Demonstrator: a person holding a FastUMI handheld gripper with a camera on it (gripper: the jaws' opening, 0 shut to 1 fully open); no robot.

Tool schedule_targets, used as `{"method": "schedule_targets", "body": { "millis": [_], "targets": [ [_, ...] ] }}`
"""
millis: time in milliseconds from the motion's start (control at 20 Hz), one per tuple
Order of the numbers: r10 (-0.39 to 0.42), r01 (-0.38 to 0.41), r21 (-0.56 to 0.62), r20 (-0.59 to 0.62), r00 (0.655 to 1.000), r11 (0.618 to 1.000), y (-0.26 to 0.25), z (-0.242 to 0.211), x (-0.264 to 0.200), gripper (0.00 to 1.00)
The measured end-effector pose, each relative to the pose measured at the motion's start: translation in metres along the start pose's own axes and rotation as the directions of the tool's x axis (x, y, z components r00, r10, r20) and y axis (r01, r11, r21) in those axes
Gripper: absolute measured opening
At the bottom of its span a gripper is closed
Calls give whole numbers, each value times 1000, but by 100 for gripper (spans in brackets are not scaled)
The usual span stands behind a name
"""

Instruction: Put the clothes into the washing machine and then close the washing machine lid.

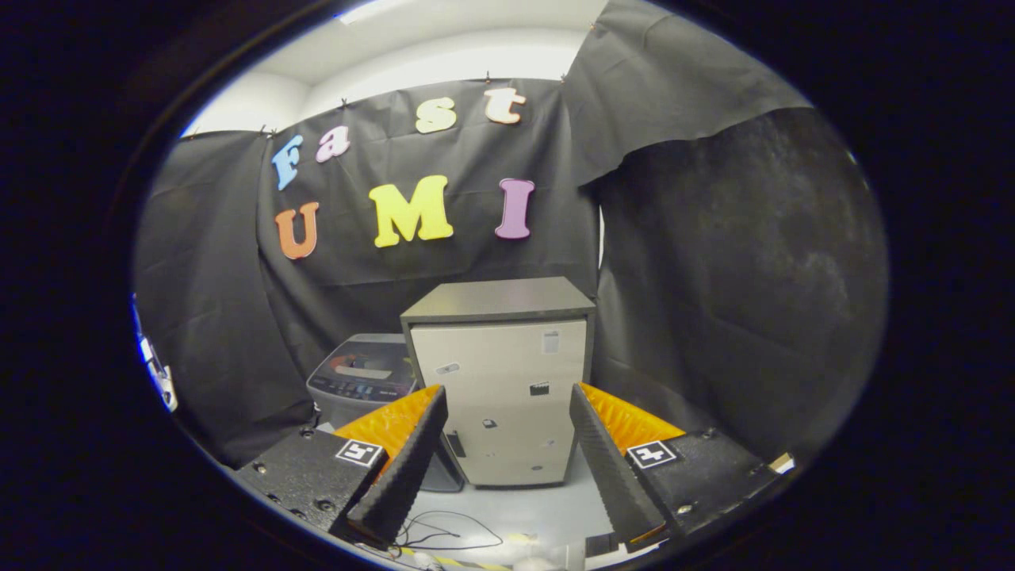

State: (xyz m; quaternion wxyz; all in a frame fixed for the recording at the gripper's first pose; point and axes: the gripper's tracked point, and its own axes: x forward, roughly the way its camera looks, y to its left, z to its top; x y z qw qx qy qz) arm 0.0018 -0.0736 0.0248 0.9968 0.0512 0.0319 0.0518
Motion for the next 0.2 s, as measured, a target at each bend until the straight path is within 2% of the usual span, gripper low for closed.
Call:
{"method": "schedule_targets", "body": {
  "millis": [200],
  "targets": [
    [4, -4, -18, 9, 1000, 1000, 5, 3, -1, 97]
  ]
}}
